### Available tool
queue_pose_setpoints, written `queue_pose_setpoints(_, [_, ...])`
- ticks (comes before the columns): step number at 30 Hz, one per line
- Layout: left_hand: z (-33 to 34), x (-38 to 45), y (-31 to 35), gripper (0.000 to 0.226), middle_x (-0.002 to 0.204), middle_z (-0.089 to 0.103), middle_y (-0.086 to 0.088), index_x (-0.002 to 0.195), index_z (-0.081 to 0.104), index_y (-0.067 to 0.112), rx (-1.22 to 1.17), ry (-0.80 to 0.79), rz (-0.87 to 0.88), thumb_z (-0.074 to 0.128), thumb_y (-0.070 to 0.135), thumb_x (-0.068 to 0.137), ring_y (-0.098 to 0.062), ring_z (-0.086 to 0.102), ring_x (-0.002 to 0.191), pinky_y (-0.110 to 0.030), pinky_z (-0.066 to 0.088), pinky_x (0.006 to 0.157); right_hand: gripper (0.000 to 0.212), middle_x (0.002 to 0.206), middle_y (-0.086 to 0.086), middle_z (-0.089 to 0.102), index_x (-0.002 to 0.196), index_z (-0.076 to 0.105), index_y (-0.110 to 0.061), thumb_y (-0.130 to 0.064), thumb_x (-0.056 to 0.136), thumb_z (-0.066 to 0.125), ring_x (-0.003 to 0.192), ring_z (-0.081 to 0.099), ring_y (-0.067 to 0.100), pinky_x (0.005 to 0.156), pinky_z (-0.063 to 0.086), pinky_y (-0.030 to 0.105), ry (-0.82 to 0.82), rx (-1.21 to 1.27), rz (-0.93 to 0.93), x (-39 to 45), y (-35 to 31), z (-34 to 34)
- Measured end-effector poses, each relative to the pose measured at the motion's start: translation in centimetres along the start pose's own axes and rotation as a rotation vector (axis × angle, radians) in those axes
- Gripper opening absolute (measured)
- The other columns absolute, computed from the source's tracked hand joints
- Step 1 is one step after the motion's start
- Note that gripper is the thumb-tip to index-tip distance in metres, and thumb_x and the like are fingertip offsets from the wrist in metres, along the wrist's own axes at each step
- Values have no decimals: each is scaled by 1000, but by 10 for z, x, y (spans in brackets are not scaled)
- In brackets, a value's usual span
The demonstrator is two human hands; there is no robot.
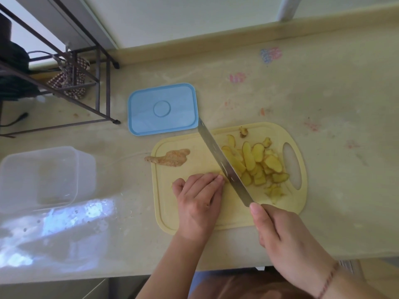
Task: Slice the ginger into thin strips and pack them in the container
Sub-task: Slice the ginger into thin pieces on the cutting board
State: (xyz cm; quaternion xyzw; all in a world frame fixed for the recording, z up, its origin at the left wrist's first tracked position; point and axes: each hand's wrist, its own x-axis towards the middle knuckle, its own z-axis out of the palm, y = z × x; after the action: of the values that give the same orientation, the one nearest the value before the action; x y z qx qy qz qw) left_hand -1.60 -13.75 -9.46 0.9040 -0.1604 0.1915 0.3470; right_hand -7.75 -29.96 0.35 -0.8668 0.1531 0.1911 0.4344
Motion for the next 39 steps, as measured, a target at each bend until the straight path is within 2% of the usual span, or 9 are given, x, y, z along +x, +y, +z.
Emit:
queue_pose_setpoints(10, [0, 0, -1, 6, 98, 76, 9, 86, 81, 17, -23, -25, -19, 76, 14, 89, -11, 68, 86, -43, 37, 73, 67, 53, 4, 52, 59, 42, -18, -75, 81, 14, 49, 47, 14, 52, 37, 30, 3, -7, 5, -3, -7, -1])
queue_pose_setpoints(14, [0, 0, 0, 8, 98, 76, 9, 87, 81, 17, -22, -22, -19, 74, 15, 90, -11, 68, 87, -41, 37, 75, 63, 51, 5, 50, 60, 43, -17, -67, 88, 18, 49, 47, 14, 52, 37, 29, -3, -3, 6, -4, -8, -2])
queue_pose_setpoints(21, [1, 0, 0, 5, 96, 76, 9, 86, 81, 17, -18, -20, -22, 78, 13, 86, -10, 67, 85, -39, 35, 76, 68, 56, 5, 55, 60, 42, -18, -76, 80, 13, 51, 49, 16, 51, 37, 29, 10, -20, -8, -4, -5, 0])
queue_pose_setpoints(26, [0, 0, 0, 4, 96, 76, 9, 85, 81, 16, -16, -19, -17, 80, 13, 85, -11, 68, 85, -41, 37, 74, 62, 55, 4, 55, 60, 44, -18, -68, 88, 17, 53, 51, 16, 52, 38, 28, 1, -29, -19, -4, -6, -2])
queue_pose_setpoints(32, [-1, 1, 0, 6, 96, 76, 9, 86, 81, 16, -8, -33, -5, 75, 14, 88, -11, 68, 85, -41, 35, 74, 56, 56, -15, 54, 60, 41, -19, -64, 85, 19, 55, 49, 11, 53, 36, 24, -20, -39, -20, -3, -11, -1])
queue_pose_setpoints(39, [-1, 1, -1, 13, 98, 76, 9, 87, 81, 17, -14, -34, 3, 69, 18, 94, -12, 68, 86, -42, 35, 74, 59, 61, -16, 56, 60, 41, -19, -66, 88, 16, 55, 49, 13, 52, 36, 23, 9, -33, -51, -1, -7, 3])
